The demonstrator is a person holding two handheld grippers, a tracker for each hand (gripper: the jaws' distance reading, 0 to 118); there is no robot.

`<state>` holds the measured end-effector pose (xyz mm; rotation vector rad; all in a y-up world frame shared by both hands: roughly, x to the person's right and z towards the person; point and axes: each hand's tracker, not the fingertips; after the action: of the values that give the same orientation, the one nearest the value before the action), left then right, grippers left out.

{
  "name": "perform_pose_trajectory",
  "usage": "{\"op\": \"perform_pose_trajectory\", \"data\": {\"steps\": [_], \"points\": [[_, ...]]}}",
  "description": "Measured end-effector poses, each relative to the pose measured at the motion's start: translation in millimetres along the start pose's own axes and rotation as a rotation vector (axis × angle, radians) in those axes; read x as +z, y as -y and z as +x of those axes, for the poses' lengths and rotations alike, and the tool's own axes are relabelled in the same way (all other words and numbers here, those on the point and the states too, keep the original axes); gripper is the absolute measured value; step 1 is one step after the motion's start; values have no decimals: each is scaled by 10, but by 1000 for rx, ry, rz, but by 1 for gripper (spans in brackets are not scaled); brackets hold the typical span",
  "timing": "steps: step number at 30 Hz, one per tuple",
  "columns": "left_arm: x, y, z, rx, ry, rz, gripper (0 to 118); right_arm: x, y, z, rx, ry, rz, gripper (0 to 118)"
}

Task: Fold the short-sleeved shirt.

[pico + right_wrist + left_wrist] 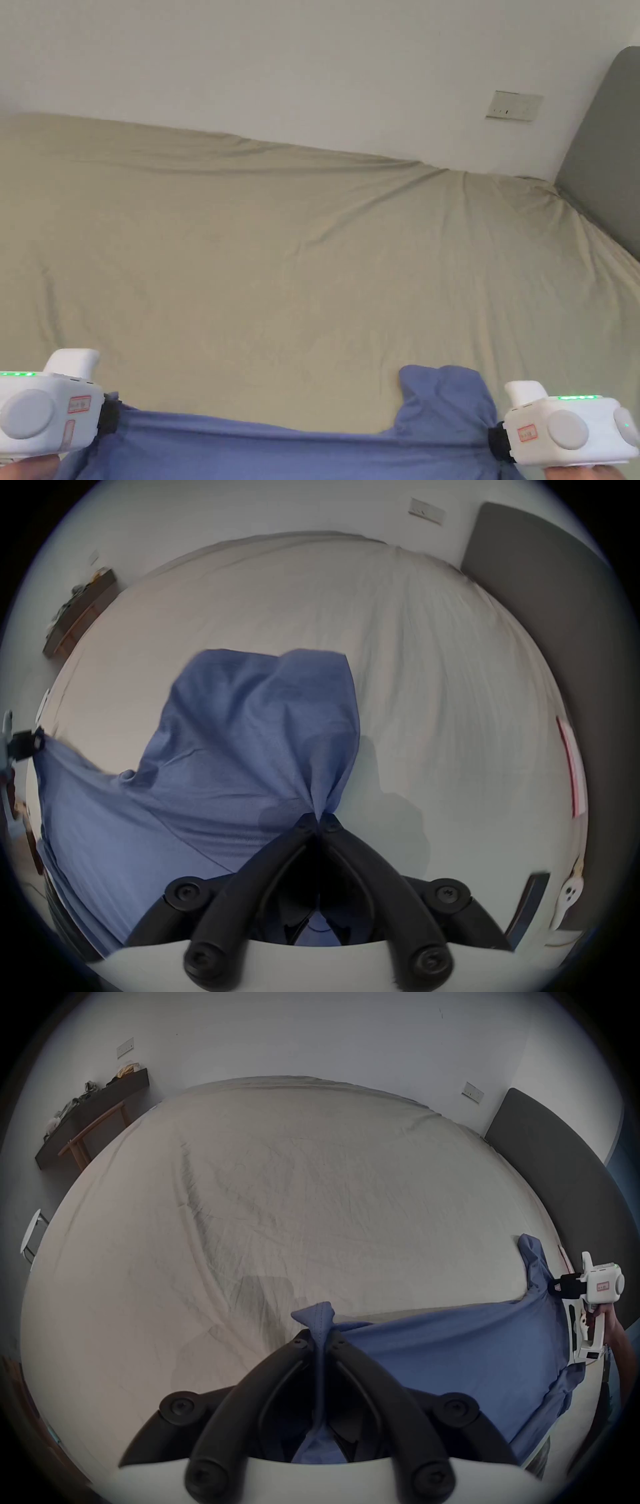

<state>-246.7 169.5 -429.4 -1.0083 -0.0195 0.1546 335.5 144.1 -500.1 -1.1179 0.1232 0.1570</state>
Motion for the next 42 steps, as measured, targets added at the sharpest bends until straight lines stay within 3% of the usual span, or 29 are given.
{"op": "perform_pose_trajectory", "data": {"steps": [4, 10, 11, 14, 16, 19, 22, 27, 30, 34, 38, 42], "points": [[187, 38, 131, -26, 0, 10, 3, 172, -15, 33, -49, -7, 22, 0], [599, 0, 143, -54, 54, 70, 3, 658, 50, 61, -61, -26, 114, 0], [680, 6, 139, -54, 66, 76, 3, 758, 68, 71, -82, -118, 126, 0], [831, 15, 66, -42, 100, 101, 3, 1055, 139, -34, -21, -84, 181, 0], [962, 66, 72, -56, 103, 119, 3, 1215, 171, -37, -25, -93, 179, 0], [1209, 185, 9, -124, 144, 169, 3, 1481, 288, -3, -20, -91, 224, 0], [1497, 435, -91, -238, 172, 190, 3, 1807, 537, 65, -77, -173, 247, 0], [1845, 959, -342, -305, 215, 185, 3, 2224, 1148, 164, -70, -217, 260, 0], [1813, 1222, -401, -313, 225, 147, 3, 2240, 1474, 161, -97, -247, 224, 0], [1560, 1558, -401, -308, 232, 16, 3, 2008, 1932, 33, -53, -212, 111, 0], [1304, 1805, -402, -336, 208, -79, 3, 1712, 2264, -38, -82, -212, 28, 0], [1111, 1911, -485, -276, 216, -142, 3, 1346, 2526, 26, -109, -199, -30, 0]]}}
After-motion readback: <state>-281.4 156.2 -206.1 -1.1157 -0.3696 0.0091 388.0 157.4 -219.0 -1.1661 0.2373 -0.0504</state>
